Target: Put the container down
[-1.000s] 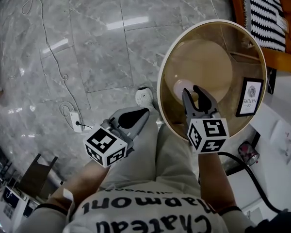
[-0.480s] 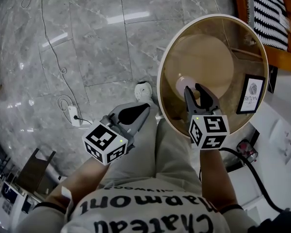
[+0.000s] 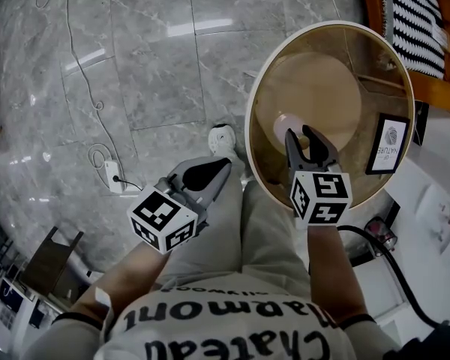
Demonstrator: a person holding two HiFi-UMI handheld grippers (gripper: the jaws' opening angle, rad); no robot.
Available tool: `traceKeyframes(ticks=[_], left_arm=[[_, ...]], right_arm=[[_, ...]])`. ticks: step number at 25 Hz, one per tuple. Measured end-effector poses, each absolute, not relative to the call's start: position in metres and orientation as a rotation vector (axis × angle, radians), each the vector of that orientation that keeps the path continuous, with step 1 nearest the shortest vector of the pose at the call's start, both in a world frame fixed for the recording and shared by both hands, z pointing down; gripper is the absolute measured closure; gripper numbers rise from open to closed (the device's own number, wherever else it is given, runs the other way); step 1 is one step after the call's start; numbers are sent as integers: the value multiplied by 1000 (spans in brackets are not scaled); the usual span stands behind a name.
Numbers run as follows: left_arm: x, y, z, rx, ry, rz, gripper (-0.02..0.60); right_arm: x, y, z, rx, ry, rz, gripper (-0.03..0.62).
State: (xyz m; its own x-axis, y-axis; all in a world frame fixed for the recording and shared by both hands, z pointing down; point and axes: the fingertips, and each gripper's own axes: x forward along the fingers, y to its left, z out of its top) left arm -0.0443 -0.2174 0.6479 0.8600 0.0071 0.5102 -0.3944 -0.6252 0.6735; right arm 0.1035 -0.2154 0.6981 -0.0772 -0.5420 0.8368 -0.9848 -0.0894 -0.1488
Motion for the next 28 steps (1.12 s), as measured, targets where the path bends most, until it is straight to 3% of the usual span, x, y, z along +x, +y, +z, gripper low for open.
traceKeyframes(ticks=[28], left_arm=[[-95, -199, 628, 2176, -504, 498, 566]], right_arm=[[101, -216, 704, 1630, -1591, 1009, 457]])
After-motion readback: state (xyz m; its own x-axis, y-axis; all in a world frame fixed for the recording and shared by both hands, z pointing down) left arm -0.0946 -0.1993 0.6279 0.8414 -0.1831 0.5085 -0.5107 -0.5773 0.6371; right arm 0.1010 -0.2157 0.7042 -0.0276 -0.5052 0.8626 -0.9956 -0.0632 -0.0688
